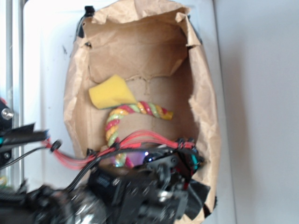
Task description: Grab the multicolored rope.
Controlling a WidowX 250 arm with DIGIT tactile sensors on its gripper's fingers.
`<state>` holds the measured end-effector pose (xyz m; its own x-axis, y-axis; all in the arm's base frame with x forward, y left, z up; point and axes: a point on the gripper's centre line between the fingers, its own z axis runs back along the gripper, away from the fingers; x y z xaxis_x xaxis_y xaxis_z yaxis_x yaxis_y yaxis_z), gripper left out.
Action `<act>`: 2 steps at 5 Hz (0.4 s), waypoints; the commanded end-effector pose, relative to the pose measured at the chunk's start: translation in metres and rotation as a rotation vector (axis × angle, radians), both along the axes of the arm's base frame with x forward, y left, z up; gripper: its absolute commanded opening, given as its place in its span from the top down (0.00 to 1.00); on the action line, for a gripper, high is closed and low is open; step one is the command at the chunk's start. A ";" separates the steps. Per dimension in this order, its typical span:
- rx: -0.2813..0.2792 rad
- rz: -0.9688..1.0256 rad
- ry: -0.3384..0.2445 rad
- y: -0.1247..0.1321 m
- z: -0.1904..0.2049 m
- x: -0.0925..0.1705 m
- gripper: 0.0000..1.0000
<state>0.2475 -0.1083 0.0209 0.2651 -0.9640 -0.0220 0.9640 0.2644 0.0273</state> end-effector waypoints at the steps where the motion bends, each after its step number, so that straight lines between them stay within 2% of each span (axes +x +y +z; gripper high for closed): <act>1: -0.029 -0.004 -0.048 -0.022 0.013 -0.007 1.00; 2: -0.030 0.036 -0.044 -0.006 0.021 -0.002 1.00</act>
